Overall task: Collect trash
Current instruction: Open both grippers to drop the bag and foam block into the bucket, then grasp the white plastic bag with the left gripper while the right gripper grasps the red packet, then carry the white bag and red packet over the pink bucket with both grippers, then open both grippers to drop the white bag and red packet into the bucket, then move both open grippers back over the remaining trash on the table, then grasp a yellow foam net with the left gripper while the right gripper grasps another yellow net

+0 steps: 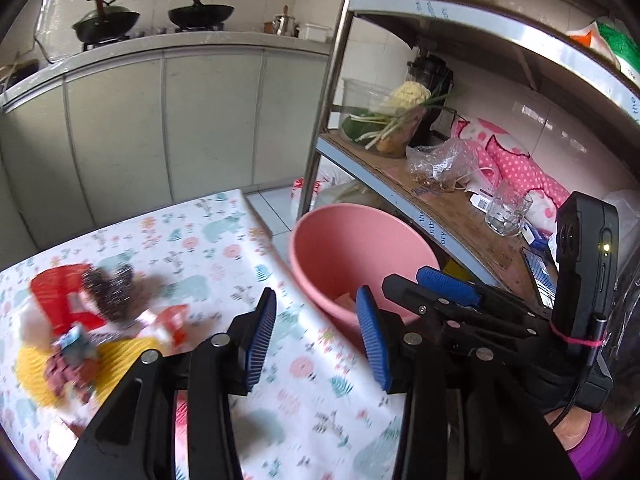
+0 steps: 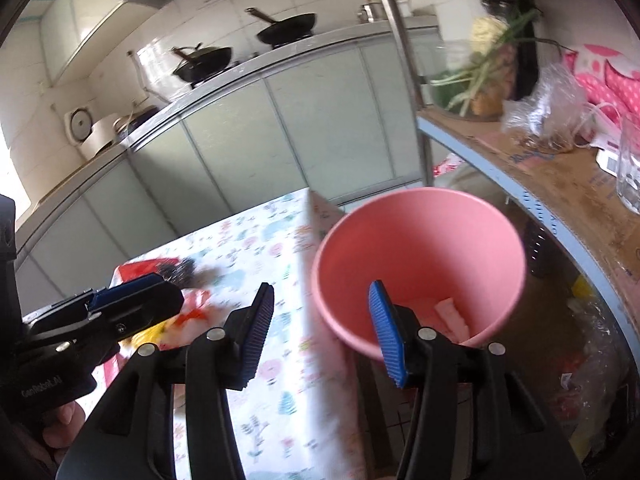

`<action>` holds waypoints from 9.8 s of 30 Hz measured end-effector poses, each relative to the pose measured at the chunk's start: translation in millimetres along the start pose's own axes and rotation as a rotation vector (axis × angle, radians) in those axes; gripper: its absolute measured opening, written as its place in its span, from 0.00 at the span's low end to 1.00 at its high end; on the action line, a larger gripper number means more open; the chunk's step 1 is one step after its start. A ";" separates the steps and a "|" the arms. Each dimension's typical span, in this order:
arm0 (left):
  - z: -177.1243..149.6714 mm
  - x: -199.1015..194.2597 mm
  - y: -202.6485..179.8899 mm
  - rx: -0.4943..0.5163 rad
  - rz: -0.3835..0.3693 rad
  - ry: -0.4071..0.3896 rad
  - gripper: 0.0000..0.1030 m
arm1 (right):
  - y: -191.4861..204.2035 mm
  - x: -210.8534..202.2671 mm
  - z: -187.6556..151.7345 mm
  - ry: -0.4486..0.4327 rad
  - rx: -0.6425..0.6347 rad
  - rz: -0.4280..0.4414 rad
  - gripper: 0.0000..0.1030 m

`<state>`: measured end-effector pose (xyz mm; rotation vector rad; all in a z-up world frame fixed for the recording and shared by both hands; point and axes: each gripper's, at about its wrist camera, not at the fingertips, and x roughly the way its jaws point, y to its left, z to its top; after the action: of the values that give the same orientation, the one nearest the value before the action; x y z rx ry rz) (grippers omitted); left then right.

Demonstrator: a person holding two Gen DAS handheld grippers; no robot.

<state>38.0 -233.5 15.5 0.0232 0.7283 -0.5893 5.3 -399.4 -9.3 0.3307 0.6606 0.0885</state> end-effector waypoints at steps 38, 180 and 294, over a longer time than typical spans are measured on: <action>-44.4 -35.8 268.9 -0.326 0.446 0.030 0.50 | 160.3 71.7 8.3 0.165 -0.262 0.351 0.49; 18.2 121.1 -27.8 -0.024 -0.141 0.138 0.44 | -101.2 34.1 19.8 0.002 0.197 -0.169 0.44; -68.7 -141.9 218.6 -0.287 0.358 -0.211 0.07 | 146.3 41.3 -30.8 0.133 -0.333 0.298 0.06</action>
<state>23.8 35.7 14.4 -0.1691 0.5793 -0.1388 22.4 -245.3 -8.2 0.0992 0.7115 0.5031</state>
